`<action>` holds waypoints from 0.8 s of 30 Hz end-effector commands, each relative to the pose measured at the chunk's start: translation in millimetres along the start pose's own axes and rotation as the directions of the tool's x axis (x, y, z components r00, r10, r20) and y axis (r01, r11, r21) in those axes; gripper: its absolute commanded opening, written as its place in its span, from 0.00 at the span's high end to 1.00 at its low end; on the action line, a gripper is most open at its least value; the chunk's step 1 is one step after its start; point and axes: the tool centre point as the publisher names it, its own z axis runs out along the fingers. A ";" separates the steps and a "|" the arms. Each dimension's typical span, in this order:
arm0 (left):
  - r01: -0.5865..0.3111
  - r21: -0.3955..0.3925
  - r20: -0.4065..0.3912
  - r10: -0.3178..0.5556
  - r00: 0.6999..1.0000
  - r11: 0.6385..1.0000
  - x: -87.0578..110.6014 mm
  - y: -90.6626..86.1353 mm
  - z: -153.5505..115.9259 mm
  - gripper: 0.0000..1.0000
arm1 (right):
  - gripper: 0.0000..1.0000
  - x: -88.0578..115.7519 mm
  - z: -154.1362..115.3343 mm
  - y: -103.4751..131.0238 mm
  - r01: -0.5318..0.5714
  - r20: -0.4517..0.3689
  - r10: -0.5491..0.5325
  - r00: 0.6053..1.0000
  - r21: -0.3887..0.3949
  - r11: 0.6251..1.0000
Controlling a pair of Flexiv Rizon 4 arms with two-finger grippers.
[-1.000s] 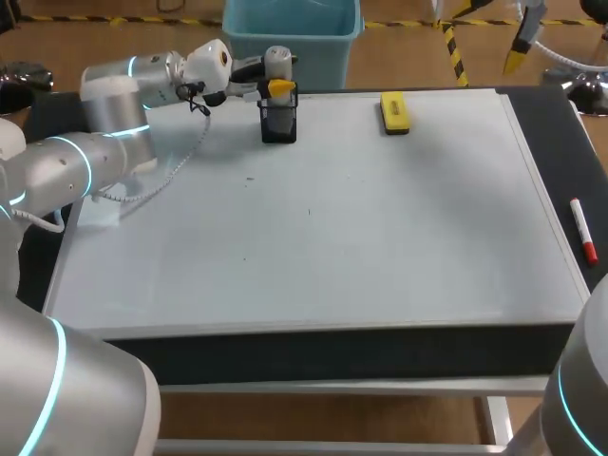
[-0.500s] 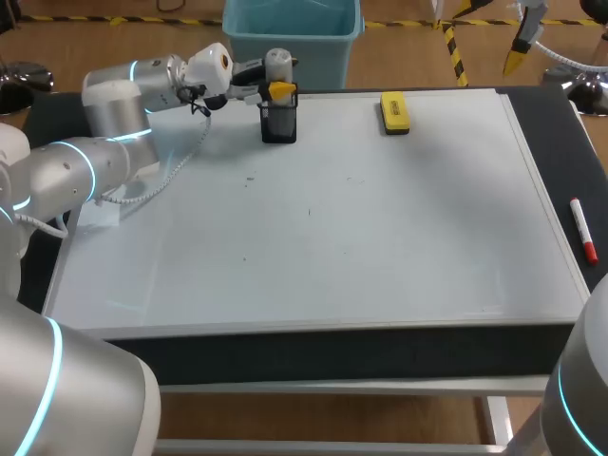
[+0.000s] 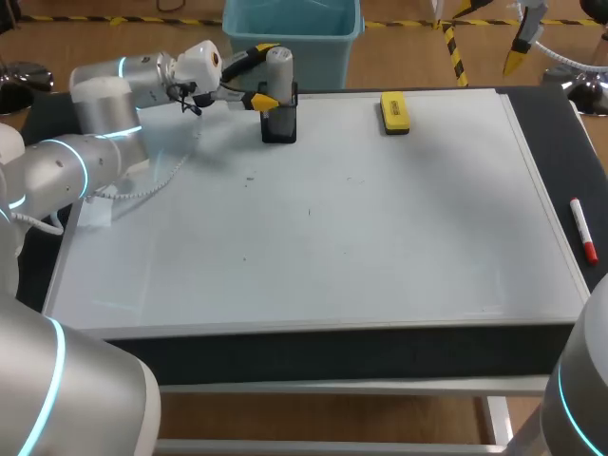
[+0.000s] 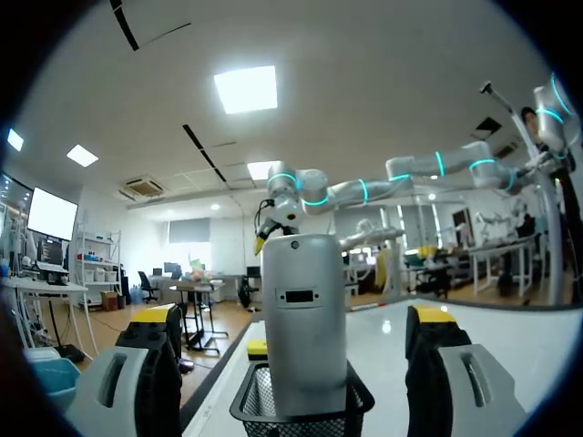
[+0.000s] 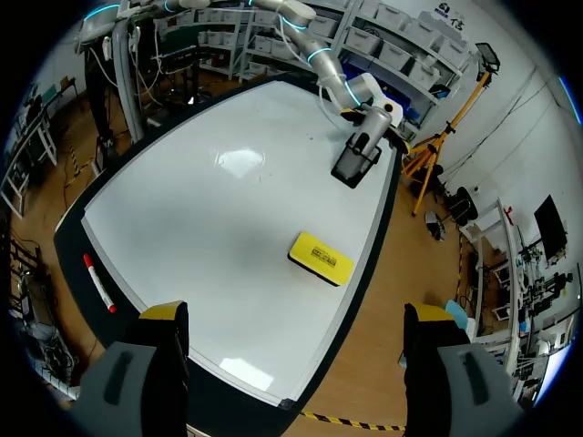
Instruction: Pick up the inspection probe, press it on each red-marked spot on the whiteboard one by one, put down the probe, pick up the eraser, and wipe off all the red marks.
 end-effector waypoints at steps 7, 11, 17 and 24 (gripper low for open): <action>-0.021 -0.293 0.195 0.081 0.978 0.956 29.4 -22.7 -22.6 0.00 | 0.00 0.8 -1.0 1.0 0.001 -0.002 -0.001 1.000 0.005 1.000; -0.019 -0.365 0.247 0.117 0.962 0.931 35.0 -24.7 -36.6 0.00 | 0.00 0.8 -1.0 1.0 0.001 -0.002 -0.001 1.000 0.005 1.000; -0.012 -0.444 0.284 0.153 0.946 0.896 45.9 -28.6 -52.2 0.00 | 0.00 0.8 -1.0 1.0 0.001 -0.002 -0.001 1.000 0.005 1.000; -0.010 -0.459 0.302 0.166 0.939 0.888 49.8 -30.2 -57.4 0.00 | 0.00 0.8 -1.0 1.0 0.001 -0.002 -0.001 1.000 0.005 1.000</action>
